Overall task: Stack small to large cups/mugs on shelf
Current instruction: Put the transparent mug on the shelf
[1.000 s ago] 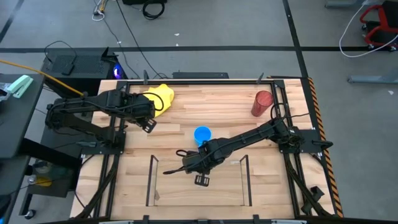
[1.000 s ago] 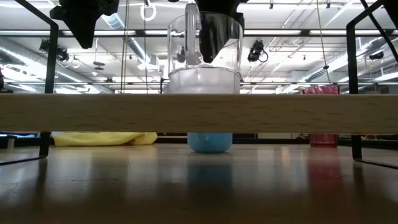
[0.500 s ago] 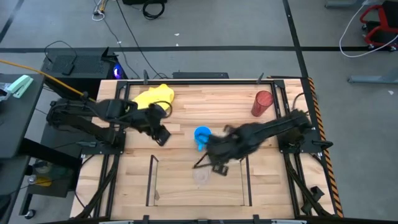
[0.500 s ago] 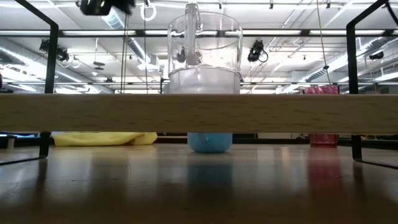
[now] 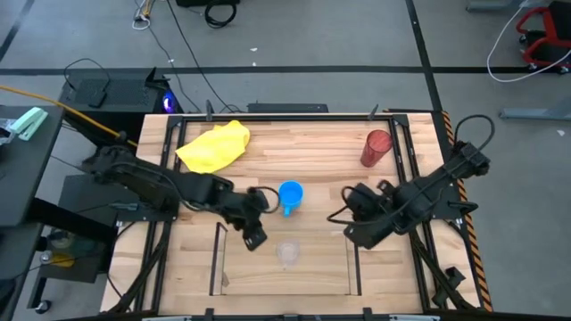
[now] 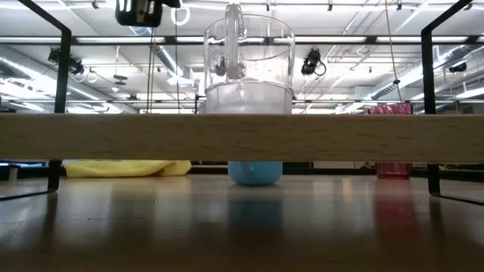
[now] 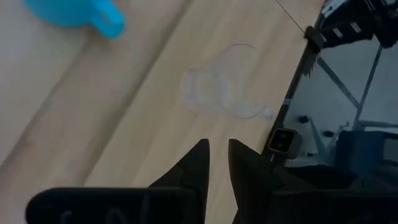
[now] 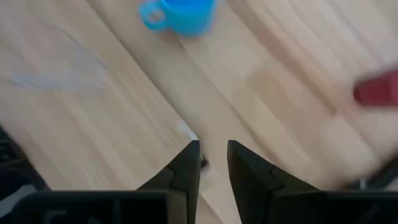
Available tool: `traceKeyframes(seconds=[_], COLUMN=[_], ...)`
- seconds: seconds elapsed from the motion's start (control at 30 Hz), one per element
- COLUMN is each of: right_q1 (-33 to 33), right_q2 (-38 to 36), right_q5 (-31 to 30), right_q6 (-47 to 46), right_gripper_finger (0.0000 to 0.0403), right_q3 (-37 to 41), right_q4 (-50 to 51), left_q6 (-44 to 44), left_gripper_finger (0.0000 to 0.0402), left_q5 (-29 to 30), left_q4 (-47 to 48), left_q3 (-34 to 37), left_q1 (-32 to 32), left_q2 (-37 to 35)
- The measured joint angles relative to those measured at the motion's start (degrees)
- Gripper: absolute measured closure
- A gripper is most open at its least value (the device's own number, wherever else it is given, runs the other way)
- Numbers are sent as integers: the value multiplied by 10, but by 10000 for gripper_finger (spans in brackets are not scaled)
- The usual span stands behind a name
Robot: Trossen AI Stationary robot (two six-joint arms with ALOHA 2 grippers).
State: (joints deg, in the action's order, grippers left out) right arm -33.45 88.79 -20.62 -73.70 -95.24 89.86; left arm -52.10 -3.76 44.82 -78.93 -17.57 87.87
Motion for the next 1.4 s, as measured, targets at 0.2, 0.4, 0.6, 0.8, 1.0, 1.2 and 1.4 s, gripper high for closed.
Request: traceKeyframes(seconds=[0.2,0.4,0.6,0.8,1.0,1.2,1.4], right_q1=[-35,-57,-69,-115,-163,-197,-212], right_q2=[-43,-49,-59,-59,-58,-57,-57], right_q5=[24,45,42,42,41,32,27], right_q6=[-98,-131,-138,-194,-276,-332,-360], right_gripper_finger=[315,308,302,302,302,302,302], right_q3=[112,158,157,157,160,160,163], right_q4=[-42,-77,-76,-15,2,2,1], left_q6=[30,51,63,63,54,52,53], left_gripper_finger=[331,314,291,272,254,243,247], left_q5=[6,37,40,40,34,29,28], left_q4=[50,143,197,216,189,173,164], left_q3=[-88,-184,-249,-250,-249,-249,-249], left_q1=[-18,-12,-5,0,2,2,4], left_q2=[66,144,207,235,239,241,253])
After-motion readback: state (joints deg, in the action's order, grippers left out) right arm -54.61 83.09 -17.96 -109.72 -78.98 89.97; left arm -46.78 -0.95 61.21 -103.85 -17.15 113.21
